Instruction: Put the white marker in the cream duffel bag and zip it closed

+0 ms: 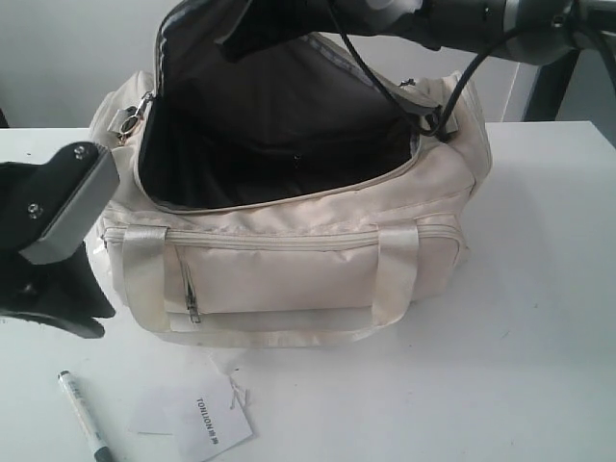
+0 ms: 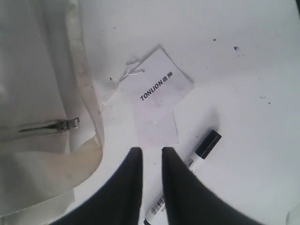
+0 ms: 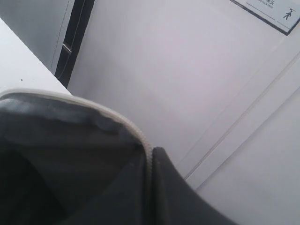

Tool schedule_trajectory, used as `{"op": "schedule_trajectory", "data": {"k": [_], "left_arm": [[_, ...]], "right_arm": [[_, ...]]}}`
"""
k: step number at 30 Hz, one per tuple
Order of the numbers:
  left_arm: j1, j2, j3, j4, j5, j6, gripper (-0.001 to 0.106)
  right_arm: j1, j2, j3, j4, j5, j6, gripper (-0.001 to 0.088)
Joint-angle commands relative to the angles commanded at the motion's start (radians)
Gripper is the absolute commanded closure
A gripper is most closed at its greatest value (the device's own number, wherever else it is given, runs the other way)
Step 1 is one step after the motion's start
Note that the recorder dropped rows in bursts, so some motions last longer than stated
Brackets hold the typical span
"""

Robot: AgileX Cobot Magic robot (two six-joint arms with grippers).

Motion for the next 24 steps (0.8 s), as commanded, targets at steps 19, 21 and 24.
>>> {"op": "schedule_trajectory", "data": {"k": [19,21,24], "left_arm": [[0.000,0.080,0.141,0.209,-0.198,0.000,0.066],[-0.006,0.080,0.174,0.207,-0.259,0.000,0.065],[-0.006,0.081,0.204,0.205,-0.319,0.005,0.056]], "right_arm": [[0.000,0.000,0.000,0.000,0.000,0.000,0.0868],[0.000,0.000,0.000,0.000,0.000,0.000,0.0868],[0.000,0.000,0.000,0.000,0.000,0.000,0.0868]]}}
